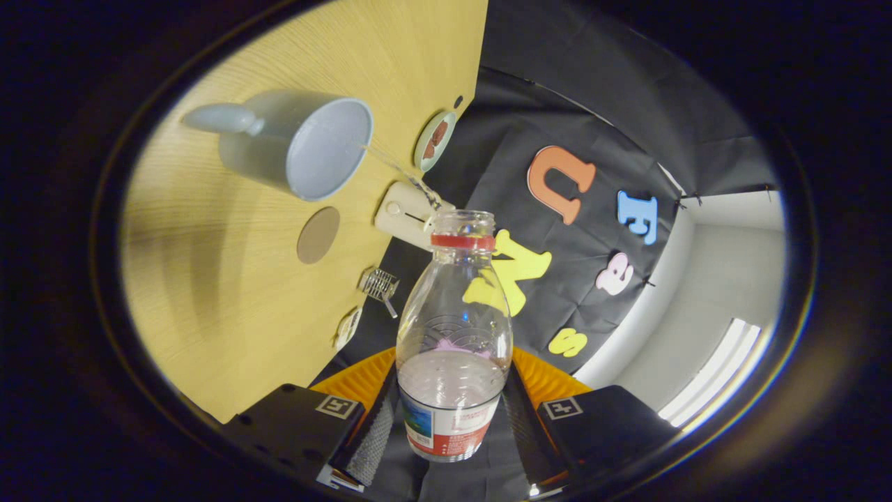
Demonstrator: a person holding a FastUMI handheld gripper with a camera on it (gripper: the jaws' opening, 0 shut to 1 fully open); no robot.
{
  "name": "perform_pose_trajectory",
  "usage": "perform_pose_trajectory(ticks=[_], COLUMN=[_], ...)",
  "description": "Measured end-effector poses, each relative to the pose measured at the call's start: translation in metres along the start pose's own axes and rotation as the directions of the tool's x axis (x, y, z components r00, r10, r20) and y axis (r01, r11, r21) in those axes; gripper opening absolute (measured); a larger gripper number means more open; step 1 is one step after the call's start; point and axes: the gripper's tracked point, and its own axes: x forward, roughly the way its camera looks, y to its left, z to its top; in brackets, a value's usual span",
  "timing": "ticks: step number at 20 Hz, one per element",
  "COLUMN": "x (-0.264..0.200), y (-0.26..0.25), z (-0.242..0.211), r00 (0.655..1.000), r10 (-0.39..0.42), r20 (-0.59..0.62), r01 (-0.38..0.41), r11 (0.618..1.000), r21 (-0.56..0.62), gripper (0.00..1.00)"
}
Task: Take the bottle from table, then pour the juice into the cup, finally place the bottle on the coaster
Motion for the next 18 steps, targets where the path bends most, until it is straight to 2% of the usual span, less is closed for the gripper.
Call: perform_pose_trajectory(ticks=[8,18], x=[-0.002,0.002], y=[-0.004,0.006], z=[0.005,0.000], r00=[0.999,1.000], r10=[-0.035,-0.003], r20=[0.012,0.000], r01=[0.036,0.003], r11=[0.998,0.992], r21=[-0.060,-0.123], gripper=[0.81,0.81])
